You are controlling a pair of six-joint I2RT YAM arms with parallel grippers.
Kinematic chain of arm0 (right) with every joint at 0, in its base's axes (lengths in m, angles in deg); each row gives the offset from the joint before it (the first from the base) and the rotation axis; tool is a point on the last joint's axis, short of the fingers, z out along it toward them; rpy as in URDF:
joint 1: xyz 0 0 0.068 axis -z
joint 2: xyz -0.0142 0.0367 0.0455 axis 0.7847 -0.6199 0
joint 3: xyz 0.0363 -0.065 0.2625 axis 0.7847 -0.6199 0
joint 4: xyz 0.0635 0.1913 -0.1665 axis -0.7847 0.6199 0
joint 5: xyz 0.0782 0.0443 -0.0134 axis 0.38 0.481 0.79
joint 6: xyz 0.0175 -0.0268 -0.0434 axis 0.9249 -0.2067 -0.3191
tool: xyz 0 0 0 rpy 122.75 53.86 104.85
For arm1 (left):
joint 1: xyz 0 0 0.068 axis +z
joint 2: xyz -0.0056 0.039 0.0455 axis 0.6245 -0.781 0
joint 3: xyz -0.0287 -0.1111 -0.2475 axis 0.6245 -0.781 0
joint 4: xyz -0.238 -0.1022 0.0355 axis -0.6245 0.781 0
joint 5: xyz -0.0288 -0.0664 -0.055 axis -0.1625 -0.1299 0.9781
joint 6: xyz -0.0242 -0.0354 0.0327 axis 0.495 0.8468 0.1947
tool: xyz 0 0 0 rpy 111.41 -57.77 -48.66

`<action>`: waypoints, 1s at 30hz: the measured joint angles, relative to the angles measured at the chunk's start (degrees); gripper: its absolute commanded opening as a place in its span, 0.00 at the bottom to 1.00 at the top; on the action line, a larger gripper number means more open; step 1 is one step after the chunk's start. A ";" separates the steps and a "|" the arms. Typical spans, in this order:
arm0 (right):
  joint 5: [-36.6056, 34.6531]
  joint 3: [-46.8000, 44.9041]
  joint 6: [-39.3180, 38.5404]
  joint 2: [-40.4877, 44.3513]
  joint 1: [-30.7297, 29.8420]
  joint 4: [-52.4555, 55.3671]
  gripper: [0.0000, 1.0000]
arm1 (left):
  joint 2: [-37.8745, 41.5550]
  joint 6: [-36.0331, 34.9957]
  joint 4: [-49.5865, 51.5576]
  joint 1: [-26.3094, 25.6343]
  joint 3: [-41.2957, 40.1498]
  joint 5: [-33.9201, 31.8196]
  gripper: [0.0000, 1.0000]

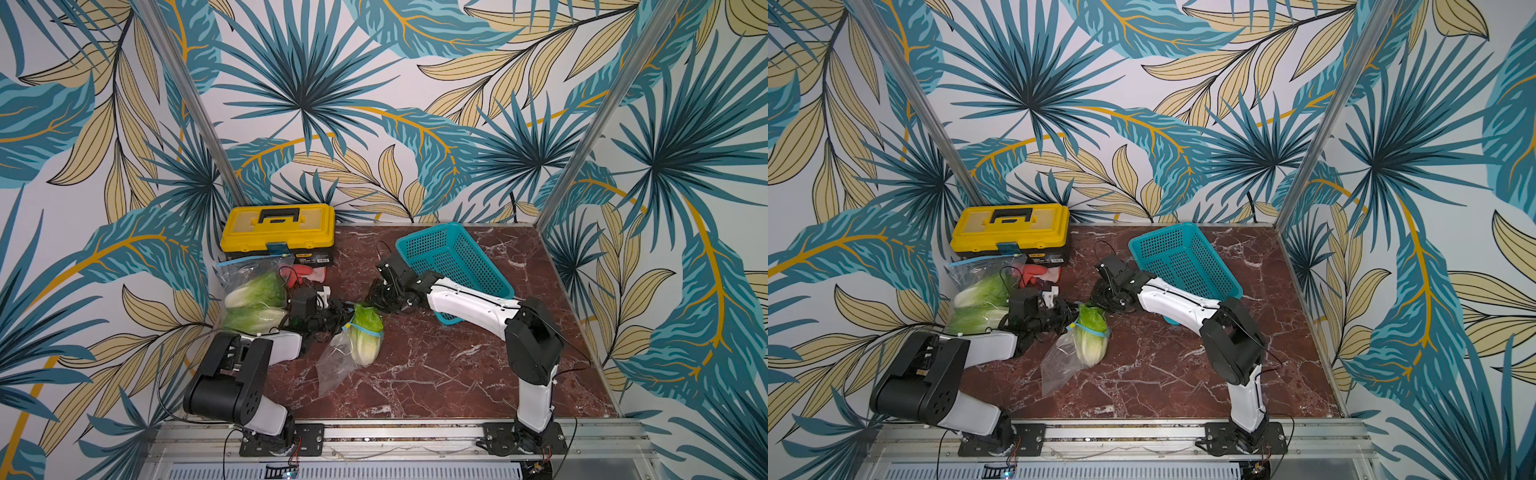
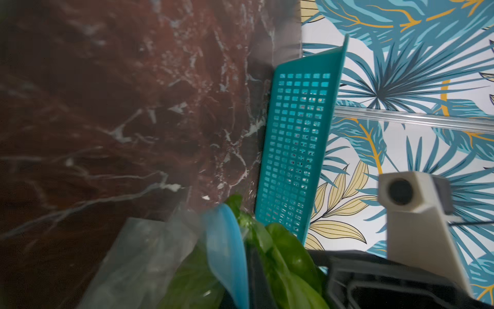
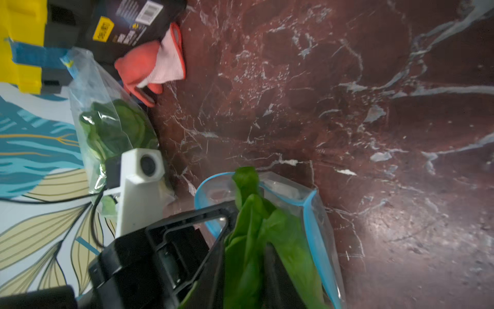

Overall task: Put the chinese cabbages into a zipper bag and zip it
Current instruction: Place the Chinese cabbage in the zipper food storage bag.

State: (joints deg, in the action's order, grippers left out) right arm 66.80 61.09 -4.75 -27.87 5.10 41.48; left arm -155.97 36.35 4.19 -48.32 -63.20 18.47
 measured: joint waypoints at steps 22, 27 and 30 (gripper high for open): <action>4.61 -15.06 5.64 19.06 1.77 10.47 0.54 | -0.81 -3.15 1.62 2.97 -3.39 3.34 0.00; 10.40 -16.15 10.51 15.02 0.81 5.86 0.56 | -0.81 -3.30 1.62 2.97 -3.39 3.72 0.00; 11.76 -18.40 14.40 13.49 0.85 2.43 0.56 | -0.70 -3.30 1.64 2.97 -3.39 3.80 0.00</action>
State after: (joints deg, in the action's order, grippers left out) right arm 78.56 42.69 9.65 -14.39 5.95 43.90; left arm -156.67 33.05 5.83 -45.35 -66.59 22.28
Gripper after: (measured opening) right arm 0.561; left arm 0.046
